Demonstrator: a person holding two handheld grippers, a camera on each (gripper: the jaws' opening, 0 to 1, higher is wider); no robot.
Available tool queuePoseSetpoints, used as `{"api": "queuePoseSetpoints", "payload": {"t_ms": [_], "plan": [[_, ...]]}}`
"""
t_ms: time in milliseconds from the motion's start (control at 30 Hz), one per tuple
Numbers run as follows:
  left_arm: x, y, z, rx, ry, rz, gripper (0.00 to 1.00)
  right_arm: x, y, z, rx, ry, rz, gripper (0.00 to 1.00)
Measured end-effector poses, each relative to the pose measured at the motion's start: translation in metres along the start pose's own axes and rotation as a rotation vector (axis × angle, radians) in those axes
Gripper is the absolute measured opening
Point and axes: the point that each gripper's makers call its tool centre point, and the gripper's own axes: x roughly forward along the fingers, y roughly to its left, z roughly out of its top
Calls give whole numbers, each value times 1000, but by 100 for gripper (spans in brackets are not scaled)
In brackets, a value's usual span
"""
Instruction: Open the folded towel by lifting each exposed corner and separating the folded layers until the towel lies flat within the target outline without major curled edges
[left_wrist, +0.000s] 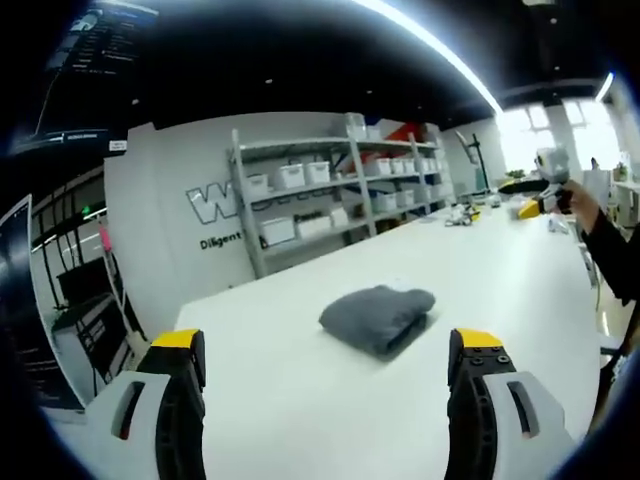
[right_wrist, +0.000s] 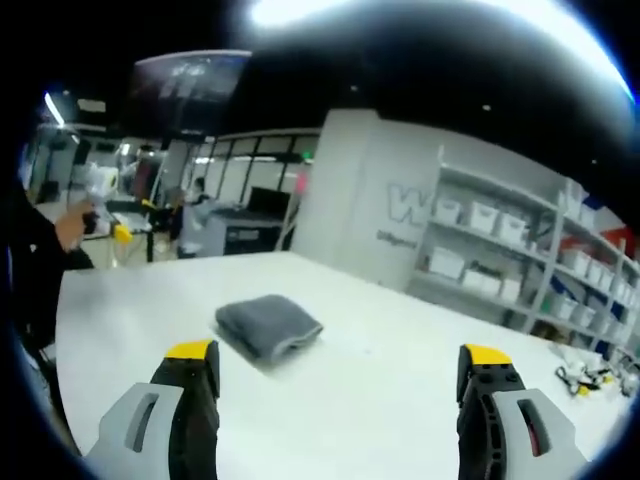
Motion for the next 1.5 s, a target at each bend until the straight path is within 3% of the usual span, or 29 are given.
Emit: {"api": "queuePoseSetpoints", "payload": {"t_ms": [167,233,333,433,533,600,700,867,967,1033,1100,1233,1367,1500], "plan": [[20,1,9,-14,-7,-28,99,14,6,12,14,-28,27,100],[21,5,15,0,-21,-19,98,15,6,20,13,-61,17,100],[20,10,19,0,-30,-7,98,14,8,19,12,-61,35,100],[24,9,13,-12,-18,-29,100,16,0,11,17,-38,23,100],[33,6,4,-1,-4,-56,100,20,-16,5,50,-57,-12,100],[42,4,-7,-49,2,-72,100,24,-20,-5,68,-48,-8,100],[53,3,-17,-80,1,-71,100,34,-17,0,129,-123,44,100],[70,2,-53,-58,78,-31,100,53,-18,-33,165,-65,52,100],[73,9,-53,-68,63,2,100,64,-14,-47,248,-66,66,100],[73,9,-52,-64,52,10,100,69,-12,-65,191,10,55,100],[74,10,-54,-62,50,16,100,73,-15,-71,132,32,27,100],[80,14,-60,-103,54,45,100,82,-16,-81,145,44,10,100],[85,31,-72,-66,76,152,100,88,-12,-87,131,53,-15,100],[89,21,-78,-61,104,112,100,89,-12,-90,137,65,-6,100]]}}
